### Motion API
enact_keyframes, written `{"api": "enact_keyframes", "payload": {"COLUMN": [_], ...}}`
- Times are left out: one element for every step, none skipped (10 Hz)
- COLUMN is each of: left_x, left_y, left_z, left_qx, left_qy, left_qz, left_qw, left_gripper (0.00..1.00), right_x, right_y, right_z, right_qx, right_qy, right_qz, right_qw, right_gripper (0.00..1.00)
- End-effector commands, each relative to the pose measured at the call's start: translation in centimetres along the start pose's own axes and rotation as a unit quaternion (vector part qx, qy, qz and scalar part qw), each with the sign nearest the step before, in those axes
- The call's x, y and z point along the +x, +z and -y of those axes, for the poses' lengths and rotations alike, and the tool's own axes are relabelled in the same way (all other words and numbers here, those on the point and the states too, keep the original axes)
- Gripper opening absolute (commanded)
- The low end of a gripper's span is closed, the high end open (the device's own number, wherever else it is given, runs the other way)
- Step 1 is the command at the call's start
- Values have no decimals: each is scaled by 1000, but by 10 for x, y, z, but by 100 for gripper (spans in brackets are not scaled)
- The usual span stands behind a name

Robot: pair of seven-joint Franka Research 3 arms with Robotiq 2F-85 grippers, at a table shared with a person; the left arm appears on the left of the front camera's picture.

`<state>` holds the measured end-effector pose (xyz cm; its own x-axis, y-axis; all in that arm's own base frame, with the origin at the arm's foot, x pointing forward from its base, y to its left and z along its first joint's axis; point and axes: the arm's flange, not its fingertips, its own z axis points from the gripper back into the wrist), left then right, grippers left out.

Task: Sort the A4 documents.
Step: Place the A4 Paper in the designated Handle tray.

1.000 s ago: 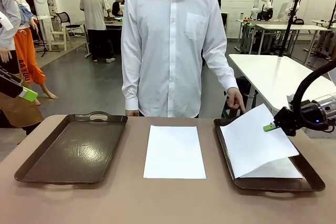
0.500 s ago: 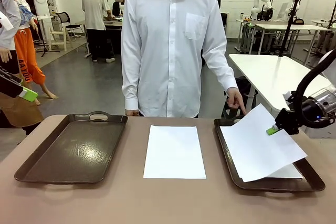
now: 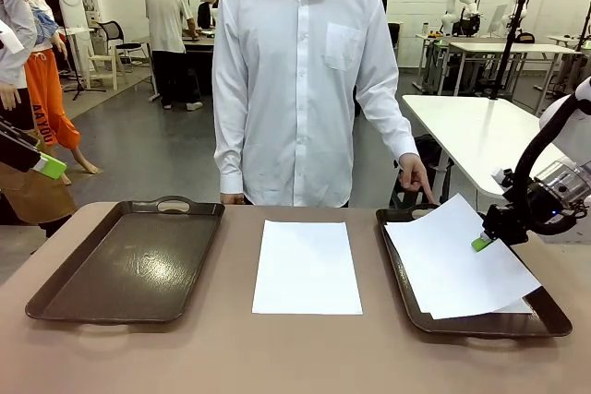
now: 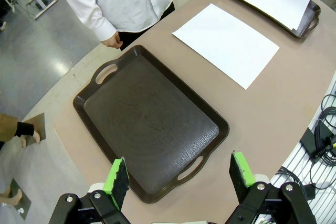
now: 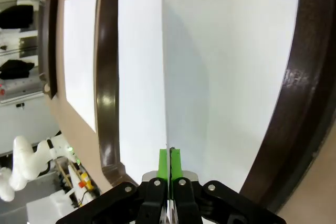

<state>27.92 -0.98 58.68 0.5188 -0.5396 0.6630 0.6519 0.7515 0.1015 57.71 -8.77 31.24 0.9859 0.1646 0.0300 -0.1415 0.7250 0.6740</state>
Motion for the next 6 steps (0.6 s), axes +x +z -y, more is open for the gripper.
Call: {"api": "enact_keyframes", "payload": {"left_x": [0,0,0,0,0,0], "left_y": [0,0,0,0,0,0], "left_z": [-1,-1,-1,-1,-1,-1], "left_qx": [0,0,0,0,0,0], "left_qy": [1,1,1,1,1,1], "left_qz": [0,0,0,0,0,0], "left_qw": [1000,1000,1000,1000,1000,1000], "left_gripper": [100,100,100,100,100,100], "right_x": [-5,-6,-6,-6,-5,-5], "right_y": [-13,-15,-18,-19,-18,-16], "right_z": [1,2,3,3,2,2], "right_qx": [5,6,11,12,9,3], "right_qy": [-28,-35,-38,-38,-39,-47], "right_qz": [20,25,27,28,31,32], "right_qw": [999,999,999,999,999,998], "right_gripper": [1,1,1,1,1,1]}}
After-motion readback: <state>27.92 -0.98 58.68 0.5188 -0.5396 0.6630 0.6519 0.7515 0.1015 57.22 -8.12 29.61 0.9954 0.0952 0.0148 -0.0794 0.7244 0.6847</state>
